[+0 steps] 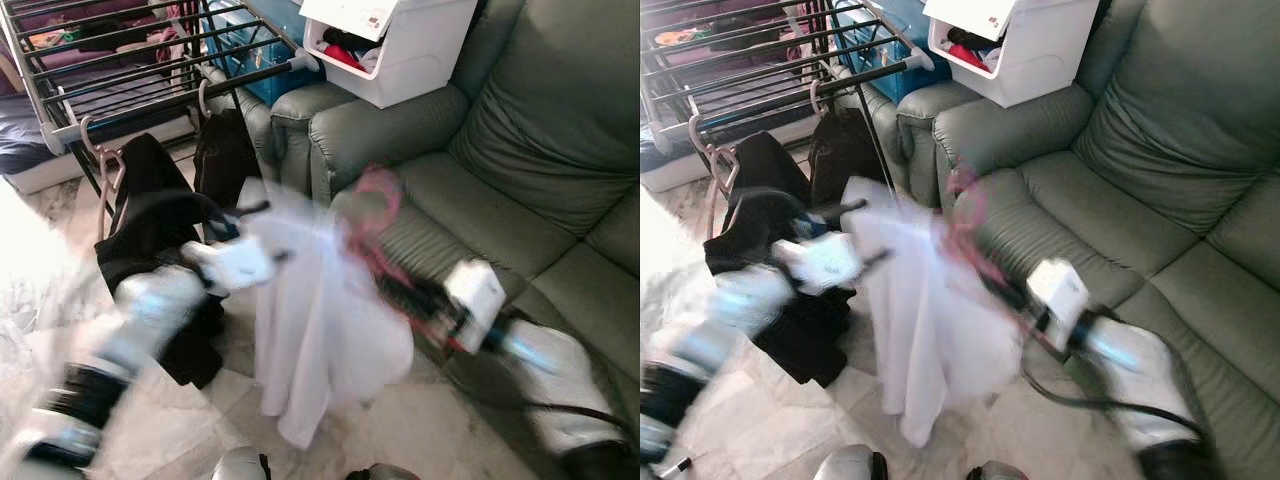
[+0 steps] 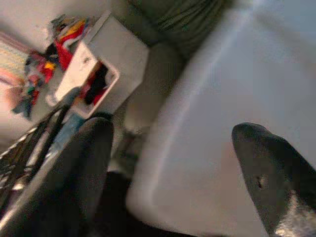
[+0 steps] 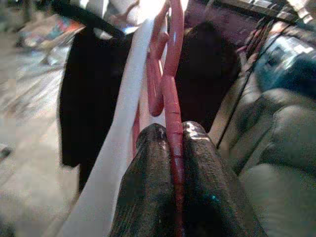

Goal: Hang hanger

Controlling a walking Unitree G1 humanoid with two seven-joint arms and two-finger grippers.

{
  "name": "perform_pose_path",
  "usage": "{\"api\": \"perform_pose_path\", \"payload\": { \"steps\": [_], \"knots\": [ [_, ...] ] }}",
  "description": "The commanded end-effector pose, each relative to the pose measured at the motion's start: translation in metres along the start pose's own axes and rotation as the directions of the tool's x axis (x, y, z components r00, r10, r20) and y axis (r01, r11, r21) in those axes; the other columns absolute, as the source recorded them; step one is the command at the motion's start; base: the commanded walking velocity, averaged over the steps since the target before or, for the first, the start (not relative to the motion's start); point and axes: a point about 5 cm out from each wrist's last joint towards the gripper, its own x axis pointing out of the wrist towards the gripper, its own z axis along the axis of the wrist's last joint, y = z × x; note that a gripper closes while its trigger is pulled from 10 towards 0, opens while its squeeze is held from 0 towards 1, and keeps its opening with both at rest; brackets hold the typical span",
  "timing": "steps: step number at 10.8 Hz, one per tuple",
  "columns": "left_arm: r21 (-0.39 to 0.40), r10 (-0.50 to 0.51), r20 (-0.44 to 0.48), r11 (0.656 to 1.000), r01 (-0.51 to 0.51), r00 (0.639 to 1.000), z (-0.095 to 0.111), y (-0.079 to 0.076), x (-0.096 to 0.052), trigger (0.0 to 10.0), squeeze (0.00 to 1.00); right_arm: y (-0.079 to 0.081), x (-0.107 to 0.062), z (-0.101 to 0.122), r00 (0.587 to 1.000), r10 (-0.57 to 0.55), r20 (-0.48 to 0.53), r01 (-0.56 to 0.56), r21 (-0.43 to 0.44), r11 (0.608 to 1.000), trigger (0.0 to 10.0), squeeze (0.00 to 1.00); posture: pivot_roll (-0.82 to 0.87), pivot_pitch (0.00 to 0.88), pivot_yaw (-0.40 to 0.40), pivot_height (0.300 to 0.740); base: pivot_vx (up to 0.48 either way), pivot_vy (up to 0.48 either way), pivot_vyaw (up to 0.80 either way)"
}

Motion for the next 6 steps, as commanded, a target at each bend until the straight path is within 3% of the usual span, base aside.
{"api": "perform_pose_path", "payload": {
  "steps": [1, 3, 6],
  "knots": [
    [0.034, -0.027, 0.012, 0.999, 0.027, 1.000, 0.001, 0.001, 0.001, 10.0, 1.00, -0.004, 0.003, 0.014, 0.998, 0.020, 0.067, -0.018, -0.033, 0.999, 10.0, 0.00, -0.04, 0.000, 0.000, 0.740, 0.000, 0.000, 0.00],
    [0.093, -0.082, 0.029, 0.993, 0.079, 0.996, -0.003, 0.004, -0.005, 10.0, 1.00, -0.012, -0.007, 0.011, 0.997, 0.072, 0.006, -0.072, -0.061, 0.996, 10.0, 0.00, -0.04, 0.000, 0.000, 0.740, 0.000, 0.000, 0.00],
    [0.077, -0.294, 0.060, 0.954, 0.289, 0.954, -0.004, -0.017, -0.012, 10.0, 1.00, -0.016, -0.010, 0.013, 0.991, 0.134, -0.020, -0.136, -0.118, 0.984, 10.0, 0.00, -0.05, 0.000, 0.002, 0.740, 0.000, 0.000, 0.00]
  ]
}}
